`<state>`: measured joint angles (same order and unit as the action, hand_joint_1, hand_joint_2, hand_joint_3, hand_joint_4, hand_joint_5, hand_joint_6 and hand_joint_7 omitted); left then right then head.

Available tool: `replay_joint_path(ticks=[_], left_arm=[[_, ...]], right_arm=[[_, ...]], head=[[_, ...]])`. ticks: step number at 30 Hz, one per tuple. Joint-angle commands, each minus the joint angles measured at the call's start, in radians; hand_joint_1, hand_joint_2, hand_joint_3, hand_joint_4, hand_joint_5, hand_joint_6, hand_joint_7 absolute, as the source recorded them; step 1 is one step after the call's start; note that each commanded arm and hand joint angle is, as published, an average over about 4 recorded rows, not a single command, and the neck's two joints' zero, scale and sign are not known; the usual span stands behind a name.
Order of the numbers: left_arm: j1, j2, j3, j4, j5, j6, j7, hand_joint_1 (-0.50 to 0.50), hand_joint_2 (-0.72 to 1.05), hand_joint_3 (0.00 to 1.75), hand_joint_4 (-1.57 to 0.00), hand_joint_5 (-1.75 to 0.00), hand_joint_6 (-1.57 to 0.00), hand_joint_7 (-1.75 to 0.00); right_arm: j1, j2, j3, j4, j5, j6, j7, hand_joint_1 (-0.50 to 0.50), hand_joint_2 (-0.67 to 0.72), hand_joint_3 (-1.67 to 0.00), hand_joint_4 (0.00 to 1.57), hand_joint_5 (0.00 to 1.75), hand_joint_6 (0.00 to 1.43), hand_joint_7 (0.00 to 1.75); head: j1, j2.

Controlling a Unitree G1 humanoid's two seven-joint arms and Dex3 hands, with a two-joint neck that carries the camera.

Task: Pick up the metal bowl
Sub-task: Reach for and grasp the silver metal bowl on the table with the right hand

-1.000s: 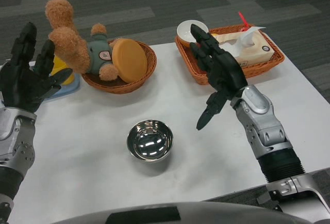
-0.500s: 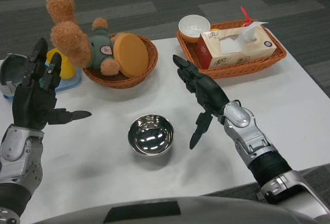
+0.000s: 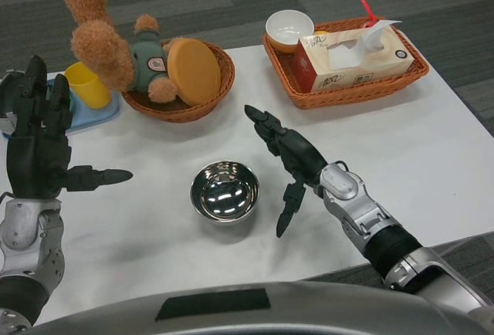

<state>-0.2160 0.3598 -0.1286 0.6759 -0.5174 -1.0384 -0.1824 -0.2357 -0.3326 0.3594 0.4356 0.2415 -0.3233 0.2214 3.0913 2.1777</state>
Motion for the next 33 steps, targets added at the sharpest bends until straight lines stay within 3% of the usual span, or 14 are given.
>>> replay_joint_path(ticks=[1, 10, 16, 20, 33], left_arm=[[0.022, -0.001, 0.000, 0.031, 0.011, -0.042, 0.020, -0.50, 0.07, 0.09, 0.00, 0.00, 0.00, 0.00], [0.026, -0.004, -0.005, 0.037, 0.013, -0.051, 0.029, -0.50, 0.16, 0.09, 0.00, 0.00, 0.00, 0.00], [0.026, -0.003, -0.020, 0.037, 0.011, -0.050, 0.037, -0.50, 0.16, 0.09, 0.00, 0.00, 0.00, 0.00], [0.025, -0.002, -0.028, 0.037, 0.010, -0.047, 0.039, -0.50, 0.25, 0.09, 0.00, 0.00, 0.00, 0.00], [0.018, 0.000, -0.049, 0.044, 0.005, -0.045, 0.040, -0.50, 0.25, 0.09, 0.00, 0.00, 0.00, 0.00]], right_arm=[[-0.014, 0.022, 0.025, 0.077, 0.005, -0.042, -0.018, -0.25, 0.47, -0.08, 0.00, 0.00, 0.00, 0.00], [-0.071, 0.053, 0.095, 0.250, 0.020, -0.115, -0.062, -0.25, 0.47, -0.08, 0.00, 0.00, 0.00, 0.00], [-0.113, 0.083, 0.148, 0.378, 0.058, -0.163, -0.096, -0.25, 0.47, -0.08, 0.00, 0.00, 0.00, 0.00], [-0.129, 0.097, 0.173, 0.426, 0.078, -0.176, -0.112, -0.25, 0.47, -0.08, 0.00, 0.00, 0.00, 0.00], [-0.170, 0.133, 0.235, 0.502, 0.102, -0.179, -0.132, -0.25, 0.53, -0.08, 0.00, 0.00, 0.00, 0.00]], head=[[0.005, -0.003], [-0.010, -0.002], [-0.043, 0.033], [-0.061, 0.044], [-0.090, 0.050]])
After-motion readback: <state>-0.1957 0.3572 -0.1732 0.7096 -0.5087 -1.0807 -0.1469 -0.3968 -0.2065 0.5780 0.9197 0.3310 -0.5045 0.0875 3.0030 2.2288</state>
